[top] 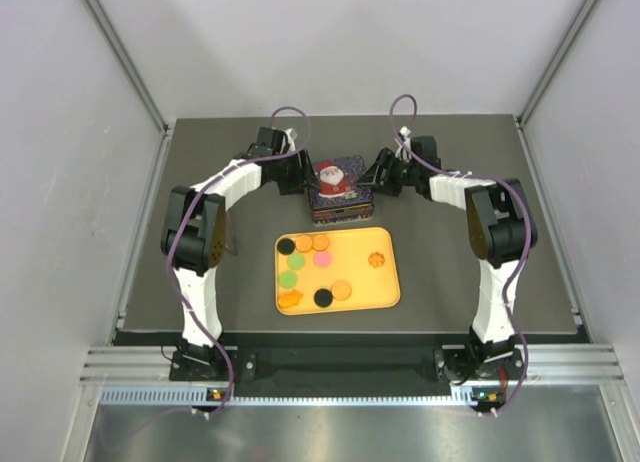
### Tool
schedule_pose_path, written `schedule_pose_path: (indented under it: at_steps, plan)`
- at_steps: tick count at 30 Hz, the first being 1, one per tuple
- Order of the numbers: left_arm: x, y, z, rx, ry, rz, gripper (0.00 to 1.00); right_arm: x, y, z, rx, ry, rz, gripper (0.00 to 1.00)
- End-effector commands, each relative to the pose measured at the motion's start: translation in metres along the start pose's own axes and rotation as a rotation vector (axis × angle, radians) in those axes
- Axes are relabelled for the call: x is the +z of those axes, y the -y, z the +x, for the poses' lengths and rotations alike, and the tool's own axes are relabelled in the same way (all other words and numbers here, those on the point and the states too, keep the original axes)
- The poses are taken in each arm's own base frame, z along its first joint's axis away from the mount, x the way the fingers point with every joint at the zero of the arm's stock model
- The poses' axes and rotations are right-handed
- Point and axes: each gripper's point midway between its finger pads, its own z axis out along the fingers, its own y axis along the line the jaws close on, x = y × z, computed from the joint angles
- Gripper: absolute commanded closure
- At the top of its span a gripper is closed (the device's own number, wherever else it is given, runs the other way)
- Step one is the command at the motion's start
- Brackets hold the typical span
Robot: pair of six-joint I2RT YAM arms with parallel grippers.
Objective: Pack the cookies
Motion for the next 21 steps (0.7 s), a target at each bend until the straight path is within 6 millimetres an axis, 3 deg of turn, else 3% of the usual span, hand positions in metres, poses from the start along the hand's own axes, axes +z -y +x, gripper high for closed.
schedule_pose_path:
  at_steps: [1,15,18,21]
  plan:
    - [0.003,-0.019,0.046,0.016,-0.157,-0.077,0.35,-0.004,-0.043,-0.007,-0.101,0.029,-0.090,0.39]
    - [-0.010,0.005,0.046,0.011,-0.150,0.033,0.29,-0.015,-0.040,0.000,-0.159,0.031,-0.003,0.55]
    - [-0.014,0.011,0.042,-0.001,-0.134,0.056,0.28,-0.016,-0.039,0.002,-0.163,0.028,0.000,0.54]
    - [-0.018,0.010,0.033,-0.005,-0.101,0.042,0.28,-0.019,-0.039,0.005,-0.174,0.019,0.007,0.40]
